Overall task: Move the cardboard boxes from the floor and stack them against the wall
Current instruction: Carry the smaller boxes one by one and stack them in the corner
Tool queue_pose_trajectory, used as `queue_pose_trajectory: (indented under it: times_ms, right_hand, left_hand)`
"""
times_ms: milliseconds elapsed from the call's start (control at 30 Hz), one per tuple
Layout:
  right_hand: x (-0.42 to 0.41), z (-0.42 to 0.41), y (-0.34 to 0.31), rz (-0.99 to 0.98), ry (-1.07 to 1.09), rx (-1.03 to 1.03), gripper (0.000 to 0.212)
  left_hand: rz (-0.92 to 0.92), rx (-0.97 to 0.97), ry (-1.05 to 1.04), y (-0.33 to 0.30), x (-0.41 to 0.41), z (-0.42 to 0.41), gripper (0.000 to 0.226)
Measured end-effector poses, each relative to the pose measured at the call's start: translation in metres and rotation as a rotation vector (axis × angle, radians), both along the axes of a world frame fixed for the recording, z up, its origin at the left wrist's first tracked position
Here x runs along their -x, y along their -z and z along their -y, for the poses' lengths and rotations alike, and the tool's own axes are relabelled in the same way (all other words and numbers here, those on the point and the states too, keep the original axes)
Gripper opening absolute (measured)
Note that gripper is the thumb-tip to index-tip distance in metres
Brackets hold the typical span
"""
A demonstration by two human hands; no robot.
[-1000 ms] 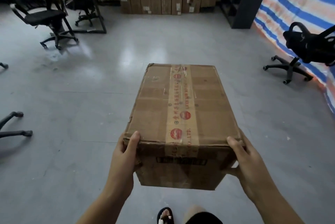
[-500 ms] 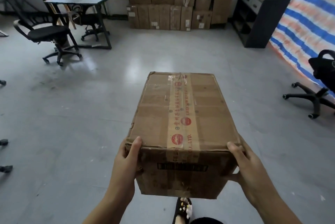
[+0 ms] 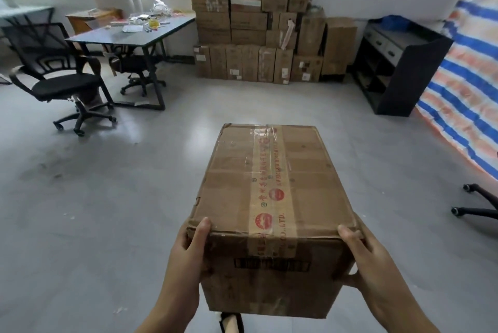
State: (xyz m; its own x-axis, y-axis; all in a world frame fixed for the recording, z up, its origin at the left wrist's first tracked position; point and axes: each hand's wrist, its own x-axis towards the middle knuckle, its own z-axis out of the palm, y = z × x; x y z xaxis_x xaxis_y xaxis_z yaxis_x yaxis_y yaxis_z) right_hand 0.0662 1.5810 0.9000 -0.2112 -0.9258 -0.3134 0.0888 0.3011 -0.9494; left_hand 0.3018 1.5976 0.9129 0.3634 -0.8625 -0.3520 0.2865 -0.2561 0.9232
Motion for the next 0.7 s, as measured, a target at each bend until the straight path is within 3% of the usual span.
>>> queue_pose_trajectory:
  times_ms: [333, 567, 700]
  right_hand:
    - [-0.038, 0.266, -0.010, -0.024, 0.123, -0.041, 0.043]
    - [-0.029, 0.425, -0.009, -0.025, 0.144, -0.033, 0.040]
    - [-0.015, 0.534, -0.007, -0.033, 0.095, -0.014, 0.039]
  left_hand:
    - [0.024, 0.039, 0.037, -0.028, -0.040, 0.277, 0.005]
    - [0.013, 0.023, 0.078, -0.029, -0.035, 0.441, 0.006]
    - [0.008, 0.018, 0.059, -0.023, -0.019, 0.545, 0.019]
